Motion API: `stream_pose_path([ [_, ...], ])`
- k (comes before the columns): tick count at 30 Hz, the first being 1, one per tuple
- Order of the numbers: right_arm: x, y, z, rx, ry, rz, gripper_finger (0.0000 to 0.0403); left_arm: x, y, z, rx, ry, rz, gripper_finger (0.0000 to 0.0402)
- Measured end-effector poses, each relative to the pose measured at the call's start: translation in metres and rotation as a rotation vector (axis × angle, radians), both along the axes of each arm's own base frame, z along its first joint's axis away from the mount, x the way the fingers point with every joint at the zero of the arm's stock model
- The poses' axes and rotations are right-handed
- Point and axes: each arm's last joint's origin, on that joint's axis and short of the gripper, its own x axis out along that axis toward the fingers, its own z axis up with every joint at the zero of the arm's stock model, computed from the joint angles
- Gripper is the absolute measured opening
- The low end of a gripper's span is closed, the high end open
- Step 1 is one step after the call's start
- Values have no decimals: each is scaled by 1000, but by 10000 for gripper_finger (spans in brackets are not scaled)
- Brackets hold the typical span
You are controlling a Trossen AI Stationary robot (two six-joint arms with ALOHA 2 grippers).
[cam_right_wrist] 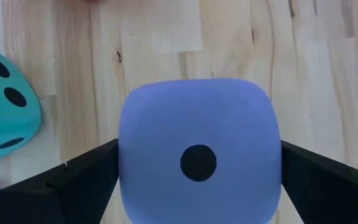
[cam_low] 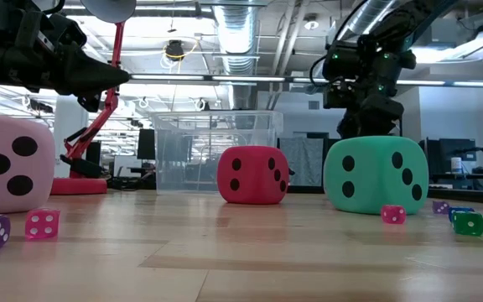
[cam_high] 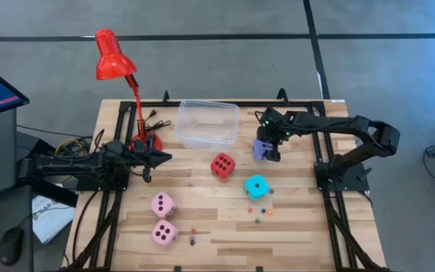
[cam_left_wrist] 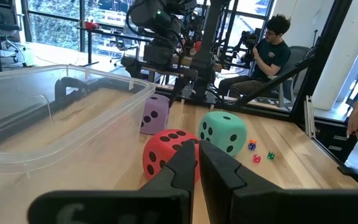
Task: Pick & Place Dice
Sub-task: Put the large purple die into the transparent bin
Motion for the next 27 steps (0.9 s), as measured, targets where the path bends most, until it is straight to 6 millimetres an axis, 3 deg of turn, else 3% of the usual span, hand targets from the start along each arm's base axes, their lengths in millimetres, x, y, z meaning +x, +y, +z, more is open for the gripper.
stream_pose_path([
  [27,2,-1,-2,15,-15,-36,400,0,0,0,0,0,0,11],
])
